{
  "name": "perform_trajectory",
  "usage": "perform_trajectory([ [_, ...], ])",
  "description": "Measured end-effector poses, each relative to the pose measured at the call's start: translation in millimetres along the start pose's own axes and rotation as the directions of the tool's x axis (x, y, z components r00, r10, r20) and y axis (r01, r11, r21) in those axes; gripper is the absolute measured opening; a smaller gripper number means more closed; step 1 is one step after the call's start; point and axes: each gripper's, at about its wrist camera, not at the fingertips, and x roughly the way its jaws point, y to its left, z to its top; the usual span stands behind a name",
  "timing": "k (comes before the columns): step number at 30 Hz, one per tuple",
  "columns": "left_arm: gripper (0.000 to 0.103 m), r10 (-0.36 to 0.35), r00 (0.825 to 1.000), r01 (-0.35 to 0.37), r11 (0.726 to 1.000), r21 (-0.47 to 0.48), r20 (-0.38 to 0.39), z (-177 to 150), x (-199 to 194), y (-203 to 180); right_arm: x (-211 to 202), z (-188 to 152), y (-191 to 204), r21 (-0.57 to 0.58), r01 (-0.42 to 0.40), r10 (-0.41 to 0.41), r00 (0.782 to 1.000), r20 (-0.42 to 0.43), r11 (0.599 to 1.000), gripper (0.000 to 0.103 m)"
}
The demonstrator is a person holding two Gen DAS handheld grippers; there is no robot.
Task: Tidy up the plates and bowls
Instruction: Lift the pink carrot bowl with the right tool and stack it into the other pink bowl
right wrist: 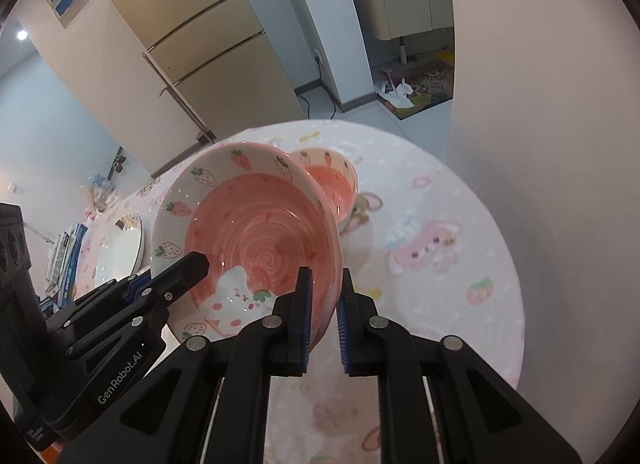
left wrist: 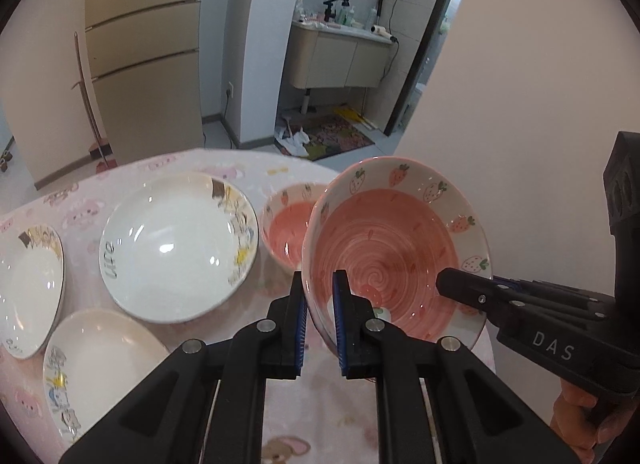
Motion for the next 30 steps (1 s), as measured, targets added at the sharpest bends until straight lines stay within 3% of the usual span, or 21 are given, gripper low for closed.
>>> perform_trajectory([
  [4,0.013,-0.017,0.999,0.017,1.0,-0.01,0.027,15.5,18.6,12.3,15.2,22.8,0.1,0.006,-0.008,0.008,1.0,0.016,1.0,0.011],
  [10,0.013,-0.045,0.999,0.042,0.995,-0.085,-0.027,17.9,61.6,38.2,54.2,34.6,-8.1,0.039,-0.018,0.019,0.999,-0.034,0.999,0.011],
  [13,0.013,-0.019,0.999,0.016,0.996,-0.088,-0.029,15.5,73.5,38.8,66.0,37.8,-14.3,0.097,-0.026,0.029,0.999,-0.028,0.995,0.011],
  [17,0.013,0.01,1.0,-0.012,0.997,-0.075,-0.025,22.7,83.1,35.8,78.6,45.4,-13.1,0.094,-0.002,0.005,1.0,-0.028,0.996,0.011],
  [25,0.014,0.024,0.994,-0.029,0.999,-0.044,-0.111,30.7,113.4,40.0,100.1,54.9,-14.3,0.087,0.044,-0.038,0.997,-0.069,0.995,0.011],
  [30,0.015,0.067,0.992,-0.066,0.998,0.012,-0.103,30.7,116.8,37.3,110.3,52.8,-12.5,0.076,0.05,-0.044,0.996,-0.084,0.996,0.011],
])
